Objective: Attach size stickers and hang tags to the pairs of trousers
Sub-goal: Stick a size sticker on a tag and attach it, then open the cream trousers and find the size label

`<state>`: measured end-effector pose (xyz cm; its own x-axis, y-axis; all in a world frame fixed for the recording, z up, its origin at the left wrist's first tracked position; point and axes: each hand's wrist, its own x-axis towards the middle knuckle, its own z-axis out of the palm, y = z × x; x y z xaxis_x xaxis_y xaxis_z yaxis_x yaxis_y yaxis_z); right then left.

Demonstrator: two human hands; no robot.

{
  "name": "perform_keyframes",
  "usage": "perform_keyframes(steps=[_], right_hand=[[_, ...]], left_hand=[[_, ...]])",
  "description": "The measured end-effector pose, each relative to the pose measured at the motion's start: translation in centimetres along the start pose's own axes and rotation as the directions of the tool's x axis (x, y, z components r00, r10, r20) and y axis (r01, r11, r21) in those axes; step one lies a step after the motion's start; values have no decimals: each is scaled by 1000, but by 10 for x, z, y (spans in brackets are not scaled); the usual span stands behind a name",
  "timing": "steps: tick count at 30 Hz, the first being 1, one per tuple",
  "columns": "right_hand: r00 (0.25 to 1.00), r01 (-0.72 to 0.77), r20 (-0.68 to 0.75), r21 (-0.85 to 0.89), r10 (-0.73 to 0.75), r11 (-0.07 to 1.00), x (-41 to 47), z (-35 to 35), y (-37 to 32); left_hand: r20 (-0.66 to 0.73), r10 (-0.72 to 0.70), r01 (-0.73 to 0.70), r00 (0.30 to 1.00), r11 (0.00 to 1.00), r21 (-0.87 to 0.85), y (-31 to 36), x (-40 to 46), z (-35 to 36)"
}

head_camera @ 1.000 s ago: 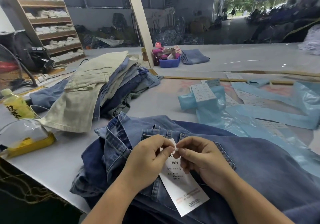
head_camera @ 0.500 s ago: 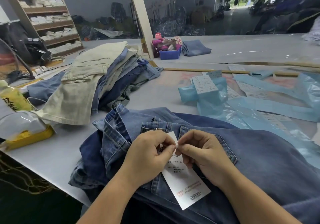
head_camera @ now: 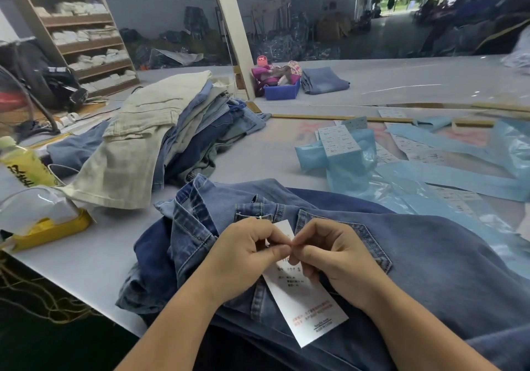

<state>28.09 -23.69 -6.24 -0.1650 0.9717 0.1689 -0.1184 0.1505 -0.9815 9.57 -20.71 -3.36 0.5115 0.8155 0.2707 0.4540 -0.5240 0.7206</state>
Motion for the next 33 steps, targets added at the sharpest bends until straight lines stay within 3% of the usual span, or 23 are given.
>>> perform_keyframes(steps=[4, 11, 14, 17, 19, 21, 23, 24, 28, 33], right_hand=[[997, -36, 74, 22, 35, 999, 0, -1, -3], [984, -80, 166, 73, 67, 994, 2, 4, -10], [994, -61, 96, 56, 55, 997, 3, 7, -10], [995, 12, -92, -164, -27, 986, 2, 14, -8], [988, 88, -74, -465, -137, 881, 1, 17, -11], [989, 136, 60, -723, -134, 677, -1, 18, -11], [978, 173, 86, -847, -192, 503, 0, 19, -13], [969, 171, 63, -868, -238, 465, 1, 20, -14], [942, 160, 30, -916, -335, 369, 8, 26, -28], [946, 239, 114, -876, -302, 419, 35, 45, -47]], left_hand=[[96, -114, 128, 989, 979, -158, 0, 7, -8], [169, -156, 190, 973, 960, -207, -3, 12, -18], [112, -164, 186, 980, 956, -227, -4, 10, -16], [-63, -128, 118, 990, 982, -150, -3, 6, -6], [-213, -81, 66, 974, 995, -78, -2, 3, -1], [-338, -54, 65, 940, 998, 22, -4, 2, -3], [-374, -12, 101, 927, 970, 219, -7, 2, -9], [-376, 7, 116, 927, 946, 303, -8, 2, -13], [-416, -25, 204, 909, 897, 392, -20, 10, -35], [-367, -331, 460, 869, 812, 359, -51, 46, -81]])
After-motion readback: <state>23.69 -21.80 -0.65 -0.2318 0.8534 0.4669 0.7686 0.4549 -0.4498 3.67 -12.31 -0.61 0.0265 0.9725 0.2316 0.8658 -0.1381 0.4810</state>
